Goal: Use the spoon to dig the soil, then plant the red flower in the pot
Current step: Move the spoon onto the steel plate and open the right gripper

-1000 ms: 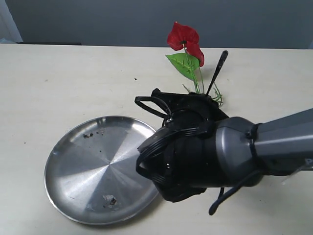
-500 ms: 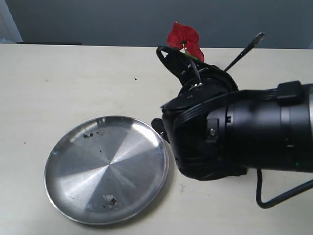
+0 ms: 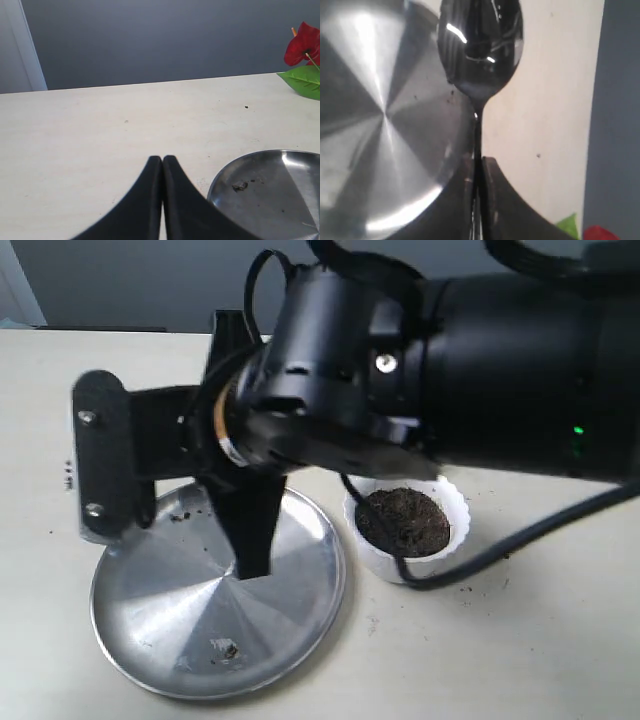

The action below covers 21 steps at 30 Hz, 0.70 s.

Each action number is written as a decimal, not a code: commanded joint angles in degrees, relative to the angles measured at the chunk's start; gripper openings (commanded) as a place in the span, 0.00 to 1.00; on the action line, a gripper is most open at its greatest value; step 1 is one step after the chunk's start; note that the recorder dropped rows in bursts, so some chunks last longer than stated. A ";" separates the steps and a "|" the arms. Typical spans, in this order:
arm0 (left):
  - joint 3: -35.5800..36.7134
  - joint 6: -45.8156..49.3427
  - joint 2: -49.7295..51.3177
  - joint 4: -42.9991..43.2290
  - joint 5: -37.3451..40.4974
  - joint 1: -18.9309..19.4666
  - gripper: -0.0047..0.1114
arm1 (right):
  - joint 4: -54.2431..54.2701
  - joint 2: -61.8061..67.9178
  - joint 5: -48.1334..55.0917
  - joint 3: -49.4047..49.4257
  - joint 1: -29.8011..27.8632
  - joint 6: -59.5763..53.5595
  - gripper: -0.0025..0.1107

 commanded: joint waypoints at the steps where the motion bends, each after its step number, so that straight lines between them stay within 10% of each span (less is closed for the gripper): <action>1: -0.21 -0.22 -0.30 0.00 -0.03 -0.27 0.04 | 8.29 5.58 0.73 -5.97 -0.09 4.29 0.02; 21: -0.21 -0.22 -0.30 0.00 -0.03 -0.27 0.04 | 23.61 29.30 17.57 -23.19 -7.47 14.56 0.02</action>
